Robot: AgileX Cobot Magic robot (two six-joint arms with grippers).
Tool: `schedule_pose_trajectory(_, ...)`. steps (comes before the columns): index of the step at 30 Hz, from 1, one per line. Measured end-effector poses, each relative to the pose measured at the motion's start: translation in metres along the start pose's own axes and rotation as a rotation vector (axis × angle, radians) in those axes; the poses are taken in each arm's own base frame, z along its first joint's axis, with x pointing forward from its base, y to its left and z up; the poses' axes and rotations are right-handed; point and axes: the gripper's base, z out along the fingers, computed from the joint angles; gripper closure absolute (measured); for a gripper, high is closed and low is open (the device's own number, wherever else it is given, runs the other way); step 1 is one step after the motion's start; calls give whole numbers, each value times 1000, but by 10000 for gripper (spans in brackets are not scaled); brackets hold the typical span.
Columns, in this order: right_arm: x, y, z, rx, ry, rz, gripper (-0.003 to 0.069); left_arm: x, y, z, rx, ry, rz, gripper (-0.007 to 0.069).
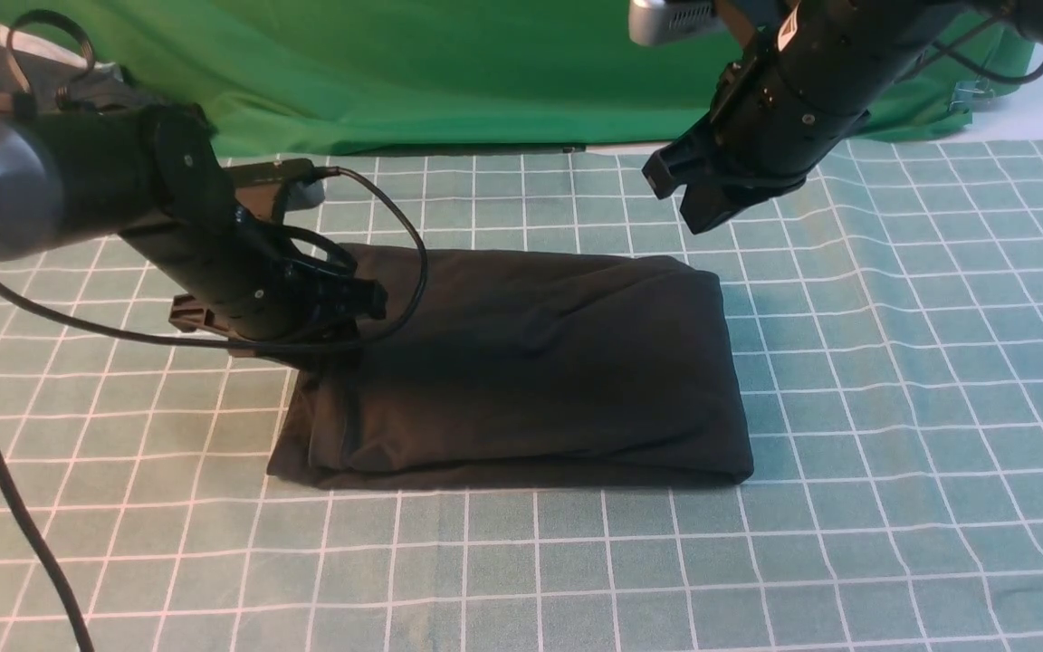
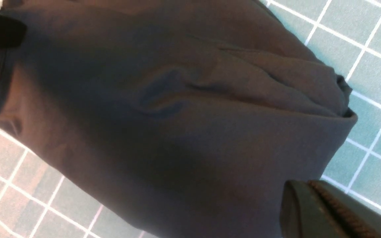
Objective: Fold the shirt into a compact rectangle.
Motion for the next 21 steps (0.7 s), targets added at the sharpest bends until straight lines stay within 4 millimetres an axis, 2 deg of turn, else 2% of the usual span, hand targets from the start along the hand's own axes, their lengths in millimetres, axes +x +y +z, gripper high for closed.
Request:
schedule_pose_trajectory(3, -2, 0, 0, 2, -17, 0, 638, 0, -1, -1, 6, 5, 31, 578)
schedule_pose_trajectory(5, -3, 0, 0, 4, -29, 0, 638, -1, -1, -2, 8, 11, 37, 600)
schedule_pose_trajectory(13, -7, -2, 4, 10, -66, 3, 638, -14, -3, -37, -50, -75, 127, 607)
schedule_pose_trajectory(21, -3, -7, 31, 7, 6, 17, 638, -14, 3, -35, -119, -59, 196, 607)
